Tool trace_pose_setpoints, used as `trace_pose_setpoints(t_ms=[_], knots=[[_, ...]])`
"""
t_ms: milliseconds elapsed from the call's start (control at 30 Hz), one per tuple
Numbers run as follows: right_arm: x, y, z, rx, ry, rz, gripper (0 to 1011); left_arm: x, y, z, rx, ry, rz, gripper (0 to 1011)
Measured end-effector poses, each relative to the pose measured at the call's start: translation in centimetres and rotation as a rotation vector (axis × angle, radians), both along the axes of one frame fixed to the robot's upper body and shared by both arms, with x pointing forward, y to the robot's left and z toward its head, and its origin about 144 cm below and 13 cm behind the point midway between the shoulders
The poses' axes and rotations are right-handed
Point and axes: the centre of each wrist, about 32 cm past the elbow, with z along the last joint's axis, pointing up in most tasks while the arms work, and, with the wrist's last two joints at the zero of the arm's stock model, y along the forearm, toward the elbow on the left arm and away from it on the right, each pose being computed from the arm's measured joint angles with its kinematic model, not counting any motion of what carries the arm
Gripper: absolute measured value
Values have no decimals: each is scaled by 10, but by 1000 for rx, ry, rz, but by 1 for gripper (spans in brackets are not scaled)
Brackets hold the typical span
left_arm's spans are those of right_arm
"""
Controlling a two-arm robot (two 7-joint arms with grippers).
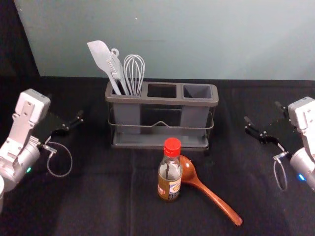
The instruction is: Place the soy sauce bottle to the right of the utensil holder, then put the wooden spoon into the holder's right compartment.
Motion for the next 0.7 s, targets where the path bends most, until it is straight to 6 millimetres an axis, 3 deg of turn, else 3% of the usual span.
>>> trace_pose_setpoints(t_ms=[700], knots=[[0,0,0,0,0,0,1003,0,0,0,0,0,0,1005]])
